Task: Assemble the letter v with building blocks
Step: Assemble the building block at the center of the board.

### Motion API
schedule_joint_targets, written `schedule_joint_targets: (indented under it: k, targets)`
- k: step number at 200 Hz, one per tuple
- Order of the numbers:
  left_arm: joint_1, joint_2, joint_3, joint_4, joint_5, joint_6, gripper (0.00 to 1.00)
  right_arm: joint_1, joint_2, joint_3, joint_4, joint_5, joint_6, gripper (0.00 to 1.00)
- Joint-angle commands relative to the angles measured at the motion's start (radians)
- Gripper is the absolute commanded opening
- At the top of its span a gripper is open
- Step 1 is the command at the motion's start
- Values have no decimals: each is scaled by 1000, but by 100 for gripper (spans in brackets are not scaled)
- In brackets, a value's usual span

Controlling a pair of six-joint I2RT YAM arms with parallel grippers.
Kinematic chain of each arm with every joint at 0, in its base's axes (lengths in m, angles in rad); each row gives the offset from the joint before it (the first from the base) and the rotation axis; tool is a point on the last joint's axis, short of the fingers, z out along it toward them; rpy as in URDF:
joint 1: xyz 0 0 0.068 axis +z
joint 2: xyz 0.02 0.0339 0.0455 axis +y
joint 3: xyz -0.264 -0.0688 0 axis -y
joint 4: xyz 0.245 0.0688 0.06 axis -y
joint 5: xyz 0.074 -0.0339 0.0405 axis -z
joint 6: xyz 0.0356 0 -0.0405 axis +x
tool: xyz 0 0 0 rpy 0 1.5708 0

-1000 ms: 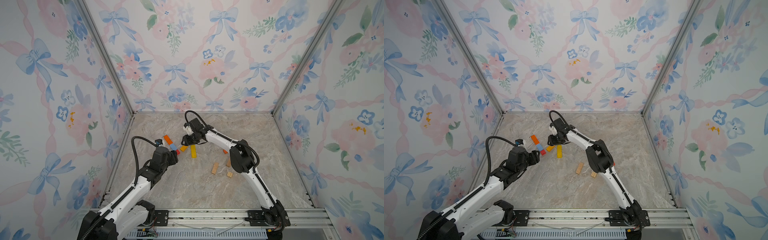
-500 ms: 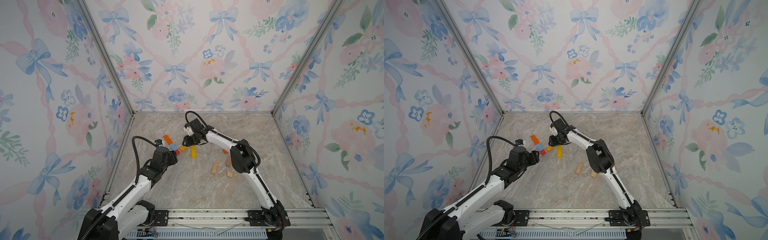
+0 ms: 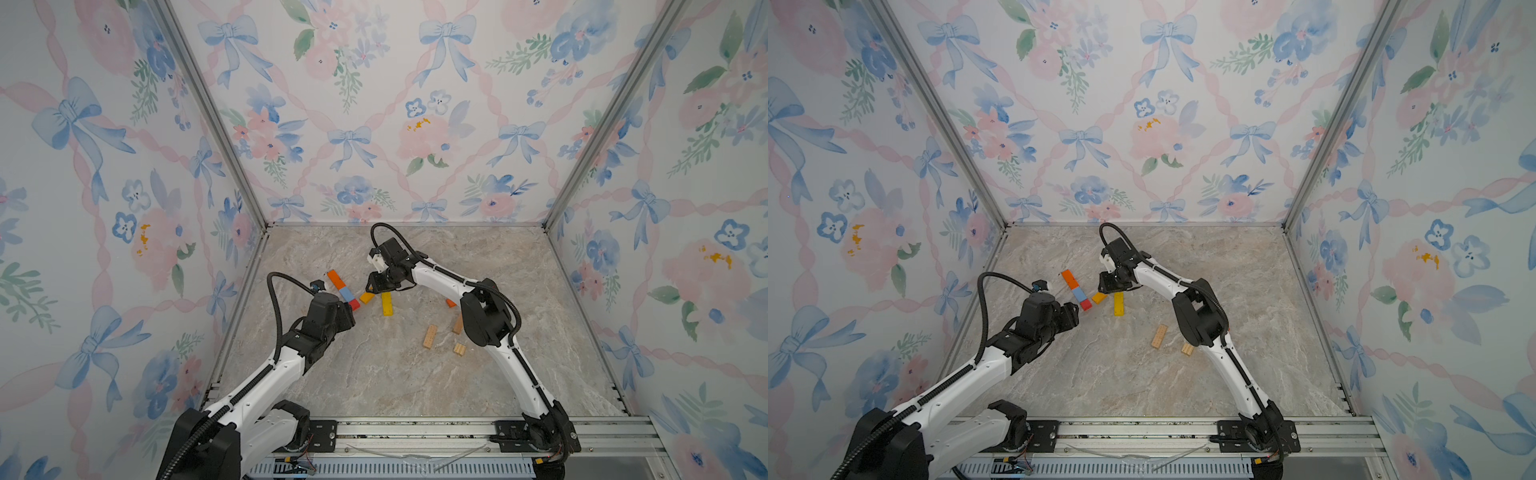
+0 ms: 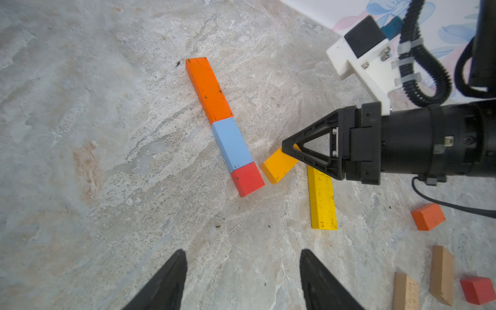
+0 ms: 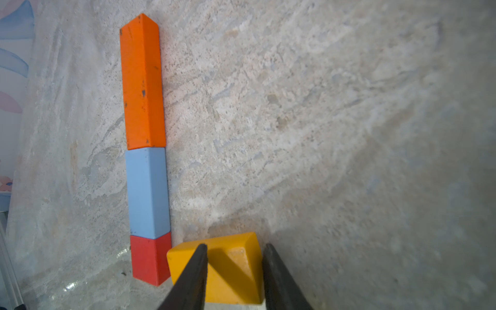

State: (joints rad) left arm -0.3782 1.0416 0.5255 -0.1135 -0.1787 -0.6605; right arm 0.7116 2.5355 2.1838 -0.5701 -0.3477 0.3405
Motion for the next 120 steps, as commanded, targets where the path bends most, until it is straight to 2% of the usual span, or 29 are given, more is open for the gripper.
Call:
schedule_joint_targets:
  k: [1, 120]
  targets:
    - [7, 8, -1, -11, -4, -17, 69, 14, -37, -34, -22, 4, 12, 37]
    - [9, 15, -5, -15, 4, -22, 67, 16, -61, -68, -1, 6, 21, 36]
